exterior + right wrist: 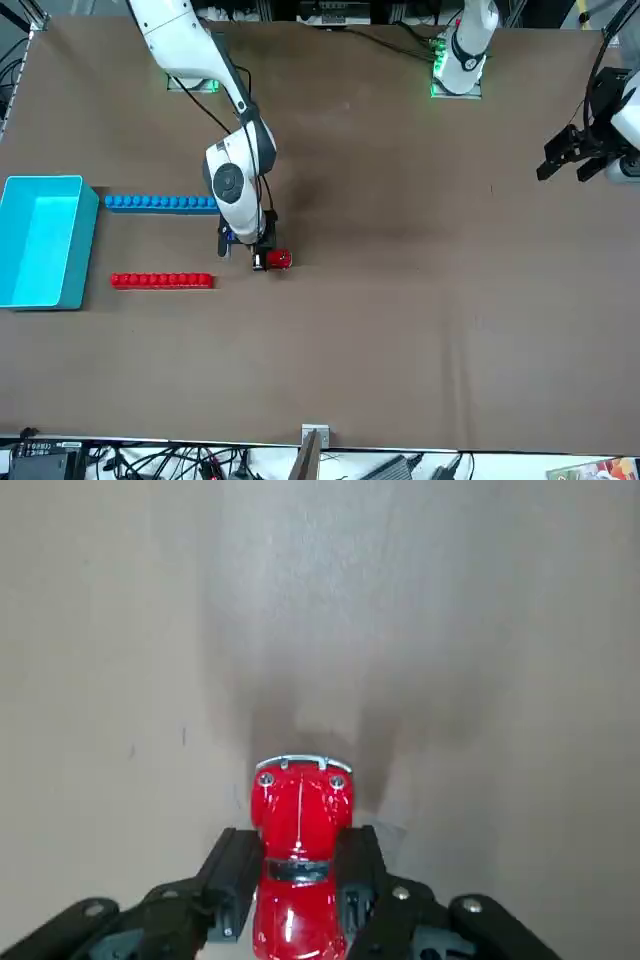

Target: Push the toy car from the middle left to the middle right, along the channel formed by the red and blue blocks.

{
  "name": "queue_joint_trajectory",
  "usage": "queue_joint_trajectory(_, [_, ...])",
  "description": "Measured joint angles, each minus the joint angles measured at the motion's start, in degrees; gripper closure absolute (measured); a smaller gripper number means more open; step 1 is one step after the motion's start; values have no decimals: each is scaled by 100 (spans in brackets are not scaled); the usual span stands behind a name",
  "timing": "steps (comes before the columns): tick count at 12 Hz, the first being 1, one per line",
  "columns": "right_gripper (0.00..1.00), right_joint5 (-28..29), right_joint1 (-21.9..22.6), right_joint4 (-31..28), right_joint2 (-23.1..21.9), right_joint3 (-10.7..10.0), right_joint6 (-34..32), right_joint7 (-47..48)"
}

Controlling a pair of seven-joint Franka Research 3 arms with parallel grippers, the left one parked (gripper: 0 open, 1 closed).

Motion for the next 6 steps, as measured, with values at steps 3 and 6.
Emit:
queue_joint_trajectory(3, [37, 32, 41, 106, 171, 1, 26, 2])
queue_joint_trajectory(6, [4, 32, 47, 282, 325, -2, 24, 3])
